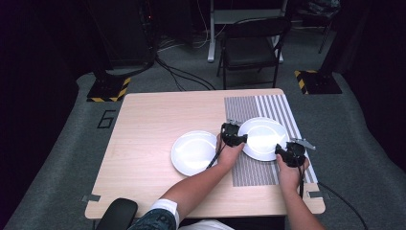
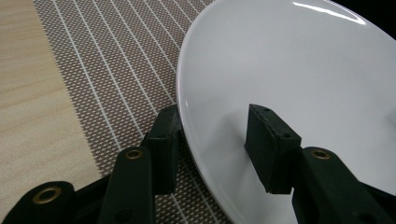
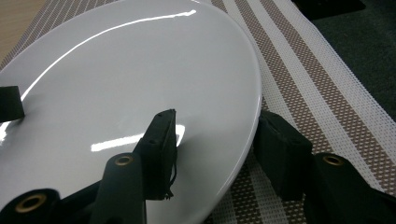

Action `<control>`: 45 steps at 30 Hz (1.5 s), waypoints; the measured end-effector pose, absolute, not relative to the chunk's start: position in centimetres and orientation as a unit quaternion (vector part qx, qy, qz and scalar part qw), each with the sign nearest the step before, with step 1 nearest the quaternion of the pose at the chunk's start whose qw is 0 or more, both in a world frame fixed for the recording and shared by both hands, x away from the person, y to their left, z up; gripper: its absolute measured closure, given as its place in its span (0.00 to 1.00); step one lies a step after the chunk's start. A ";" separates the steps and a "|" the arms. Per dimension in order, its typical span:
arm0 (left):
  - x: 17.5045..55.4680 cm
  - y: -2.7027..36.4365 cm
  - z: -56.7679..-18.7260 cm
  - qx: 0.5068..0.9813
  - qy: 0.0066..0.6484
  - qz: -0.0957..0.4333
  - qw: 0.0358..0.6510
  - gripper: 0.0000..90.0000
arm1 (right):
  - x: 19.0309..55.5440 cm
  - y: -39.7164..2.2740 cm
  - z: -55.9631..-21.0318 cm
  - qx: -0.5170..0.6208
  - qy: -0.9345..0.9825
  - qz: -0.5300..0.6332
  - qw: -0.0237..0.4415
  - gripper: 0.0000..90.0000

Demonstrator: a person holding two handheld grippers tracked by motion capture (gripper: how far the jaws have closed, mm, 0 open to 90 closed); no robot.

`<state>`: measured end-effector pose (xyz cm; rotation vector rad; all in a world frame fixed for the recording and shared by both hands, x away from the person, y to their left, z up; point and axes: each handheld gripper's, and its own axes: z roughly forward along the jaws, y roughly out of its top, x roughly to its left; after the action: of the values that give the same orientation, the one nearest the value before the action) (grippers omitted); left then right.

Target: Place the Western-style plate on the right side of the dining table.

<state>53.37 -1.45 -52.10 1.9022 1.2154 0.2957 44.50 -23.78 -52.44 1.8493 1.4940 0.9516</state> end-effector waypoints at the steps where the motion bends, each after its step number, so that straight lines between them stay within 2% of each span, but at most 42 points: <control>1: 53.4 -1.5 -52.1 0.761 0.481 0.123 0.417 0.61 | 44.5 -23.8 -52.4 0.692 0.559 0.356 0.287 0.54; 9: 53.4 -1.7 -52.1 0.764 0.476 0.129 0.416 0.60 | 44.7 -24.0 -52.5 0.695 0.563 0.351 0.279 0.53; 11: 53.2 -1.9 -52.1 0.776 0.456 0.159 0.406 0.59 | 44.7 -24.0 -52.5 0.695 0.564 0.348 0.278 0.52; 13: 52.9 -2.2 -52.0 0.788 0.438 0.180 0.394 0.57 | 44.8 -23.8 -52.4 0.683 0.577 0.332 0.300 0.54; 16: 53.0 -2.1 -52.1 0.783 0.446 0.171 0.399 0.56 | 44.7 -23.3 -52.1 0.672 0.590 0.317 0.316 0.51; 23: 53.2 -1.9 -52.0 0.779 0.452 0.153 0.407 0.56 | 44.7 -23.5 -52.1 0.677 0.585 0.331 0.301 0.49; 29: 52.8 -1.4 -51.0 0.775 0.446 0.142 0.426 0.54 | 44.0 -23.2 -51.2 0.656 0.594 0.344 0.314 0.46; 39: 52.4 1.4 -49.0 0.763 0.432 0.142 0.460 0.52 | 42.8 -22.7 -49.8 0.630 0.597 0.388 0.309 0.43; 45: 52.5 3.4 -48.6 0.756 0.437 0.146 0.464 0.51 | 42.6 -21.7 -49.1 0.609 0.608 0.393 0.325 0.43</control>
<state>52.53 3.35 -48.60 1.8583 1.0735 0.3591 42.55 -21.73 -49.09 1.5961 1.5938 1.0299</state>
